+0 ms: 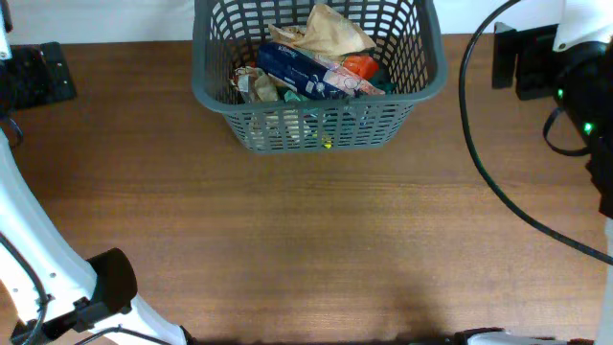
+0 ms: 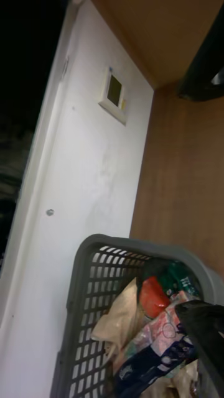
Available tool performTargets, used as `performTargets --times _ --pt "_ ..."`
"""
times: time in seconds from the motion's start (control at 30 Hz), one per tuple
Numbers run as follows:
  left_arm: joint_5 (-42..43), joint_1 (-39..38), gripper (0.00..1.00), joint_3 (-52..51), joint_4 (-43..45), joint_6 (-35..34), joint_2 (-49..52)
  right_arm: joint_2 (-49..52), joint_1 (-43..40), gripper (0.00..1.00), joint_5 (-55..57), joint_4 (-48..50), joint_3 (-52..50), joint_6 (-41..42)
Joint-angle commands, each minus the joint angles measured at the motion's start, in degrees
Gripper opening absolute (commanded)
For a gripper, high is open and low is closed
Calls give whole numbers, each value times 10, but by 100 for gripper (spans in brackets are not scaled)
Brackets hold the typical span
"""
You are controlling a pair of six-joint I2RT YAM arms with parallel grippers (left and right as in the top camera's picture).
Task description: Pack container
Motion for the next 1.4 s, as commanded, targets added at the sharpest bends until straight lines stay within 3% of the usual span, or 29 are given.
performTargets --times 0.0,0.2,0.43,0.7,1.07,1.37 --pt "-2 3 99 -2 -1 -5 -1 10 -2 99 11 -21 -3 5" --pt "-2 3 99 -2 -1 -5 -1 4 -3 99 11 -164 -3 6" --pt "-2 3 99 -2 -1 -5 -1 -114 -3 99 9 -55 -62 5" --pt "-2 3 99 -2 -1 -5 -1 -362 -3 99 10 79 -397 5" --pt "-2 3 99 -2 -1 -5 -1 -622 -3 99 -46 227 -880 5" --pt "-2 3 99 -2 -1 -5 -1 -763 -11 99 -54 270 -1068 5"
